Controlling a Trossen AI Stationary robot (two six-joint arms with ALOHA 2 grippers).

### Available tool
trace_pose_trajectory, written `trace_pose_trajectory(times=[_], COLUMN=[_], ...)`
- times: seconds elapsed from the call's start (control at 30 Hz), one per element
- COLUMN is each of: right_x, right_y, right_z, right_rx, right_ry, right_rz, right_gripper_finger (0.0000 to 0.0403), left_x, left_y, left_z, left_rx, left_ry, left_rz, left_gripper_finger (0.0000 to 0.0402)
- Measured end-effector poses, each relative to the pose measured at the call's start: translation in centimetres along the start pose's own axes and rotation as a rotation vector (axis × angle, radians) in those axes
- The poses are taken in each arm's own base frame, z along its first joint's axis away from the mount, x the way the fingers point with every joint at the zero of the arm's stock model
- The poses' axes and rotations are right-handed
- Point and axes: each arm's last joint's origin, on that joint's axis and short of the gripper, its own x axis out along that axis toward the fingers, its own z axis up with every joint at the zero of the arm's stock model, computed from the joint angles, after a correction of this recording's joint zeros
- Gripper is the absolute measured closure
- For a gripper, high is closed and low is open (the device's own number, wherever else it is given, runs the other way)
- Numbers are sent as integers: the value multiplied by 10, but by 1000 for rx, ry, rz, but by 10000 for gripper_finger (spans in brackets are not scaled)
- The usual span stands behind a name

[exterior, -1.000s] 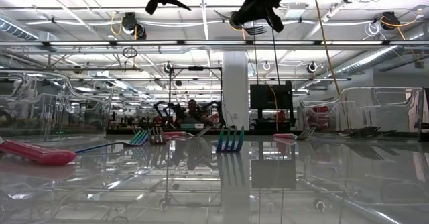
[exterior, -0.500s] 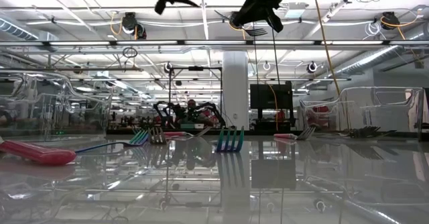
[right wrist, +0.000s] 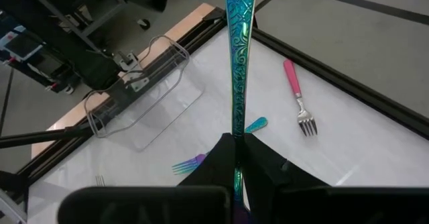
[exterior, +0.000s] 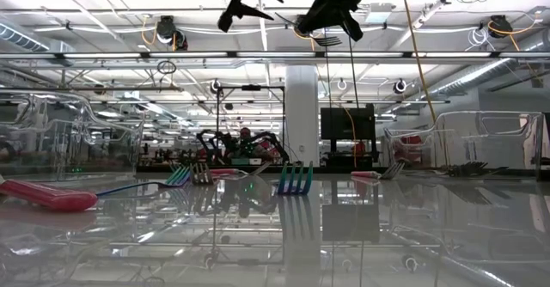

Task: Sort silverware by color (type)
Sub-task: Put the blue fork into the left transparent bin

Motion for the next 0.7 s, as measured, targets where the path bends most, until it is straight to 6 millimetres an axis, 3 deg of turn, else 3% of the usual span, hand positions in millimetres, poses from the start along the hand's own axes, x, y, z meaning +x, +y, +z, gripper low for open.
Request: trace_pose_trajectory(times=[0.17,0.33,0.7], right_x=[0,0,3], right_y=[0,0,-1], right_z=[1,1,-1], right_rx=[-9,-23,-23], right_ry=[-6,-15,6], right_rz=[2,-13,-23], right_gripper_finger=[395,395,395], left_x=[1,20,31], left_y=[3,11,3], left_z=[2,-6,-10], left_rx=[32,25,21], left_ry=[-6,19,-24], left_rz=[13,39,-53], left_gripper_finger=[217,217,218])
